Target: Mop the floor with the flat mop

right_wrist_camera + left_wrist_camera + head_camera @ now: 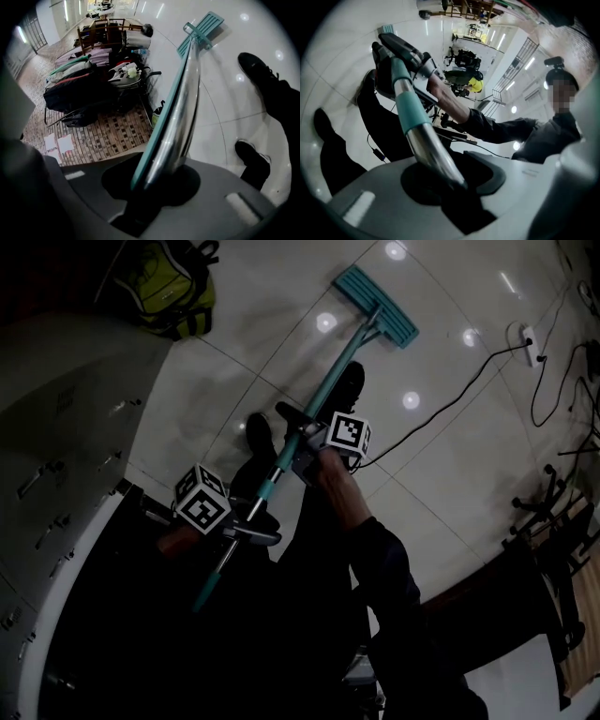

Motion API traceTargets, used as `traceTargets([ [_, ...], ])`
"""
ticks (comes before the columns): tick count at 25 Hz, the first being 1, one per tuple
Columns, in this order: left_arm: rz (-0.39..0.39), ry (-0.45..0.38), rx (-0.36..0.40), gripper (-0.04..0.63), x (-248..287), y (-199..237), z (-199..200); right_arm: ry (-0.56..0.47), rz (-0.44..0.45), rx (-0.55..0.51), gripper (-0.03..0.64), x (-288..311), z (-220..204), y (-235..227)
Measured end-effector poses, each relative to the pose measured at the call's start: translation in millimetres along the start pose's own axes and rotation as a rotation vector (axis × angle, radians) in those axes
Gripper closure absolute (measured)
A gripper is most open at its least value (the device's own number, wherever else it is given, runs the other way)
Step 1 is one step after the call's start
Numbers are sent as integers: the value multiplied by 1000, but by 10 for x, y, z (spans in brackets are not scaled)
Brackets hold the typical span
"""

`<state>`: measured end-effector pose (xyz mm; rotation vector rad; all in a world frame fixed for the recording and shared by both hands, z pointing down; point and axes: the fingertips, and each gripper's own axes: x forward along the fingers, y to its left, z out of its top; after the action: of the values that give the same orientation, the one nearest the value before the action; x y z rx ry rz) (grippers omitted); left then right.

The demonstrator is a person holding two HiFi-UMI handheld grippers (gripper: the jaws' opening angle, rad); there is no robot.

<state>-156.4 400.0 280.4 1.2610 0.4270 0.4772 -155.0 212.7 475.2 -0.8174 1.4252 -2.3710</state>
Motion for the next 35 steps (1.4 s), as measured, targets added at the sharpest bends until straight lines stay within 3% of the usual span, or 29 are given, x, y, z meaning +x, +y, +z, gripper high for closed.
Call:
traceTargets([
  [7, -24, -17, -61, 437, -32, 60, -606, 29, -1, 81, 520, 20, -729, -291],
  [14, -24, -40, -75, 434, 99, 109, -381, 46, -17, 100, 520, -40, -539, -416],
  [20, -37, -92, -30, 436, 323, 42, 476, 38, -23, 64, 522, -234, 332, -190],
  [28, -26, -106, 17, 436, 563, -148, 2116, 47, -35, -15, 520, -465, 1997, 227],
  [35, -63, -91, 59, 436, 817, -286, 3462, 10, -49, -36, 520, -789, 3380, 513],
])
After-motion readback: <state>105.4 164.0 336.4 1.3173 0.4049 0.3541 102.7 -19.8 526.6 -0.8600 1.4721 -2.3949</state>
